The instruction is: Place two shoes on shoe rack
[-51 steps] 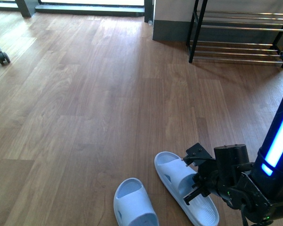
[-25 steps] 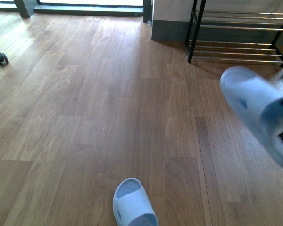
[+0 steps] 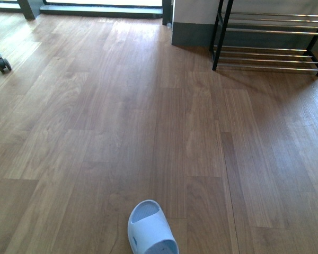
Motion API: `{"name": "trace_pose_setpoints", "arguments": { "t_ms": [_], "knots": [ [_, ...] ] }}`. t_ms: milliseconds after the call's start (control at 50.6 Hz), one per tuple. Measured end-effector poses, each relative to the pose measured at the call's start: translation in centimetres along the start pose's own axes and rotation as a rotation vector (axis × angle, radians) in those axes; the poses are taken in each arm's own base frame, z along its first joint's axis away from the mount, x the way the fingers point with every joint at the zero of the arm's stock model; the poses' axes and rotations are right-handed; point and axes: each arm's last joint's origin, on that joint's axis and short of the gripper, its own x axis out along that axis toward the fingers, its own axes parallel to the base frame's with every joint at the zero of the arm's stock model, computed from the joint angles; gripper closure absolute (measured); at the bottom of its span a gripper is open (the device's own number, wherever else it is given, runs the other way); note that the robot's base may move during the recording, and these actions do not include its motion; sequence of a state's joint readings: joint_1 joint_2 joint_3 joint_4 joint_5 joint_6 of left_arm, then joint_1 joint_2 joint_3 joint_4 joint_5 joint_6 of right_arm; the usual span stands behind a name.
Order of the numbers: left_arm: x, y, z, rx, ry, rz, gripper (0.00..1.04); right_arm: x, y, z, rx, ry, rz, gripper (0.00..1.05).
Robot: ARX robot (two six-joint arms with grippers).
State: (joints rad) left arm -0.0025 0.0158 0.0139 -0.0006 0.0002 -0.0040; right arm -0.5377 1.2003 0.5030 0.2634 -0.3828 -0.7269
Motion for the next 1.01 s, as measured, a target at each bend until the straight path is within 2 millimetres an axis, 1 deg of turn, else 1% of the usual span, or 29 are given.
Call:
{"name": "trace_pose_setpoints", "arguments": {
  "t_ms": [59, 99, 178, 237, 316, 375, 494, 612, 711, 1007],
  "knots": [
    [0.0, 0.0, 0.0, 0.000, 0.000, 0.000, 0.09, -2.2, 0.1, 0.1, 0.044, -0.016, -0.004, 1.03],
    [0.0, 0.0, 0.0, 0.000, 0.000, 0.000, 0.09, -3.1, 0.5, 0.0, 0.056, -0.028, -0.004, 1.03],
    [0.0, 0.0, 0.0, 0.000, 0.000, 0.000, 0.09, -5.5, 2.0, -0.5, 0.118, -0.053, 0.010, 1.03],
    [0.0, 0.0, 0.0, 0.000, 0.000, 0.000, 0.09, -6.7, 3.0, -0.8, 0.169, -0.077, 0.000, 1.03],
    [0.0, 0.0, 0.0, 0.000, 0.000, 0.000, 0.09, -7.3, 4.1, -1.6, 0.209, -0.085, -0.001, 1.03],
    [0.0, 0.0, 0.0, 0.000, 0.000, 0.000, 0.09, -7.4, 4.7, -2.3, 0.233, -0.088, -0.033, 1.03],
    [0.0, 0.0, 0.0, 0.000, 0.000, 0.000, 0.09, -7.6, 5.9, -3.2, 0.287, -0.097, -0.033, 1.03],
    [0.0, 0.0, 0.0, 0.000, 0.000, 0.000, 0.09, -8.3, 7.0, -3.3, 0.290, -0.146, -0.007, 1.03],
    [0.0, 0.0, 0.0, 0.000, 0.000, 0.000, 0.09, -8.7, 6.9, -2.9, 0.290, -0.177, -0.017, 1.03],
    [0.0, 0.0, 0.0, 0.000, 0.000, 0.000, 0.09, -8.7, 6.9, -2.9, 0.307, -0.176, -0.014, 1.03]
  ]
}}
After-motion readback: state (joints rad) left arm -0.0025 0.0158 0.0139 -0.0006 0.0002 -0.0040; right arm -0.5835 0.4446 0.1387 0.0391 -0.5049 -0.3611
